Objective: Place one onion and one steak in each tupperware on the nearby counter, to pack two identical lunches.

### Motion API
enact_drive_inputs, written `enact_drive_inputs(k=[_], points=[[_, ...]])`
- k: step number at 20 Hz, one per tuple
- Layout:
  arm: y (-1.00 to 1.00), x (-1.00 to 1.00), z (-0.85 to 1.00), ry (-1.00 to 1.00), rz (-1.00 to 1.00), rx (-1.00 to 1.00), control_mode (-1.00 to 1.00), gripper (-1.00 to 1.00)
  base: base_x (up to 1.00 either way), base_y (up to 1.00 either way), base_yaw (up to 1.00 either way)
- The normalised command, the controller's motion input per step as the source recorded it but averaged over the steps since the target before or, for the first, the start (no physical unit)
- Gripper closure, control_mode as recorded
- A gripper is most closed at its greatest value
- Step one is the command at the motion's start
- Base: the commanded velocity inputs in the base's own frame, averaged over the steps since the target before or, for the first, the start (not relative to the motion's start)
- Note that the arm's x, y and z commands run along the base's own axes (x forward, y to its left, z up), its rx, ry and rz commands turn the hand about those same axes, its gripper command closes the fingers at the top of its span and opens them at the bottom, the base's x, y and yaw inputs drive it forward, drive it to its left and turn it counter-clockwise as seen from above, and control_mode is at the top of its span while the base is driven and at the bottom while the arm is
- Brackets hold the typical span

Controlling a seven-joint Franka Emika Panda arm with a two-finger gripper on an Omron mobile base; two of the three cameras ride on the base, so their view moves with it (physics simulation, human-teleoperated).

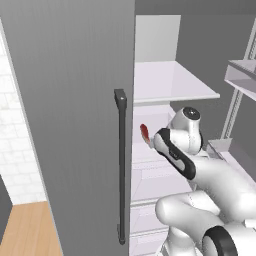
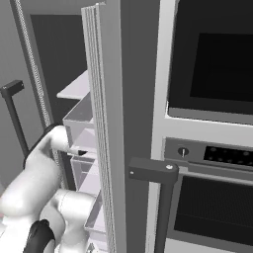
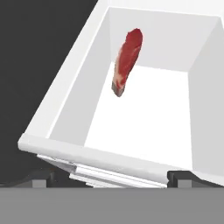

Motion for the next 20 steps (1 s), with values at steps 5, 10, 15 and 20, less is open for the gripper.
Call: enact_drive_inputs(k=[5,10,15,20], points=[[0.00,0.73,-0.13,0.00,0.00,0.00,-1.00,-1.00,0.00,0.00,0.00],[0.00,0.59,-0.22,0.00,0.00,0.00,-1.00,-1.00,0.00,0.00,0.00],[0.00,0.56,-0.34,0.00,0.00,0.00,-1.00,-1.00,0.00,0.00,0.00],[0.00,0.55,-0.37,0.00,0.00,0.00,-1.00,-1.00,0.00,0.00,0.00]])
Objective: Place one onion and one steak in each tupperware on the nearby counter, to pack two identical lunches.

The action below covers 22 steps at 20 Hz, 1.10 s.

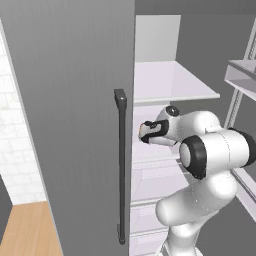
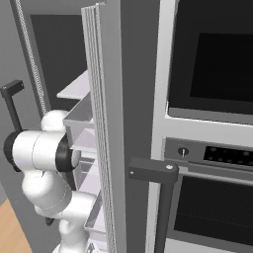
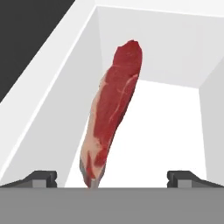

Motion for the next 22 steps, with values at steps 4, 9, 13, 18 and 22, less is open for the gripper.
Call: enact_drive_inputs(k=[4,9,13,18,22], points=[[0.00,0.55,-0.39,0.00,0.00,0.00,-1.00,-1.00,0.00,0.00,0.00],[0.00,0.53,-0.39,0.00,0.00,0.00,-1.00,-1.00,0.00,0.00,0.00],[0.00,0.48,-0.43,0.00,0.00,0.00,-1.00,-1.00,0.00,0.00,0.00],[0.06,-0.02,-0.75,0.09,0.00,0.00,-1.00,-1.00,0.00,0.00,0.00],[0.04,-0.38,-0.78,0.13,0.00,0.00,-1.00,-1.00,0.00,0.00,0.00]])
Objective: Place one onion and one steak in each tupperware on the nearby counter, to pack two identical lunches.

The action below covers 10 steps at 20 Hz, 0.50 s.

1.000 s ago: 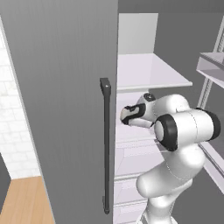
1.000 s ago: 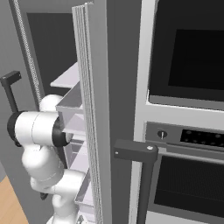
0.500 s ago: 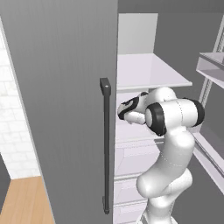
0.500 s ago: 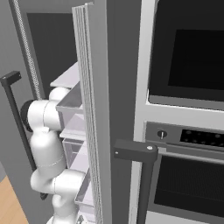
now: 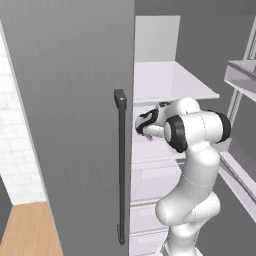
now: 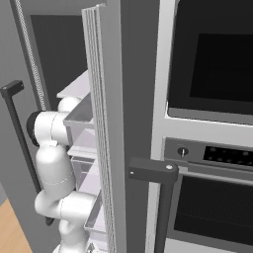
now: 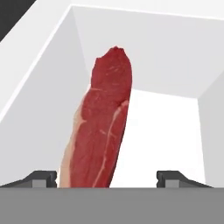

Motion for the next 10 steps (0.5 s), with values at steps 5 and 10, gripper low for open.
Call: enact_drive_inputs(k=[5,10], points=[[0.00,-0.31,-0.78,0.12,0.00,0.00,-1.00,1.00,0.00,0.00,0.00],[0.00,-0.66,-0.83,0.07,0.00,0.00,-1.00,1.00,0.00,0.00,0.00]])
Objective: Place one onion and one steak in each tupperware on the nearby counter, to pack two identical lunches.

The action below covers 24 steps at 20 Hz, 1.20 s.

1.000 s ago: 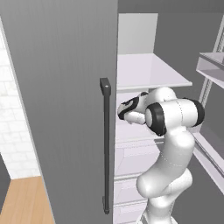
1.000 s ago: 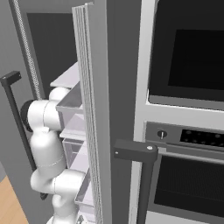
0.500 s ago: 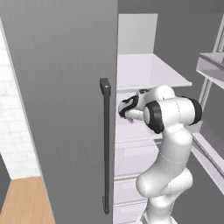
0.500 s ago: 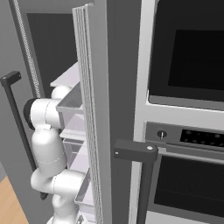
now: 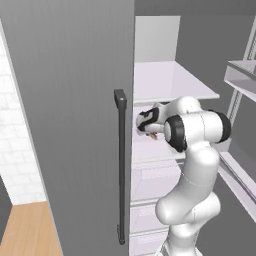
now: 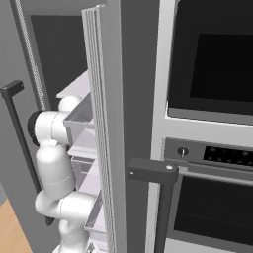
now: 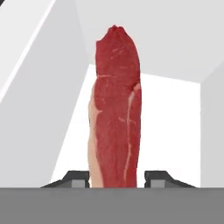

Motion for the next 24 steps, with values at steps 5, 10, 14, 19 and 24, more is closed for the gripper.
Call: enact_drive_inputs(k=[5,10,14,19,24], points=[[-0.04,-0.99,-0.51,0.00,0.00,0.00,-1.00,1.00,0.00,0.00,0.00],[-0.05,-1.00,-0.10,0.00,0.00,0.01,-1.00,1.00,0.00,0.00,0.00],[0.00,-1.00,0.09,0.01,-0.03,0.00,-1.00,1.00,0.00,0.00,0.00],[0.00,-1.00,0.58,0.13,-0.03,0.00,-1.00,1.00,0.00,0.00,0.00],[0.00,-1.00,0.83,0.16,-0.05,0.00,-1.00,1.00,0.00,0.00,0.00]])
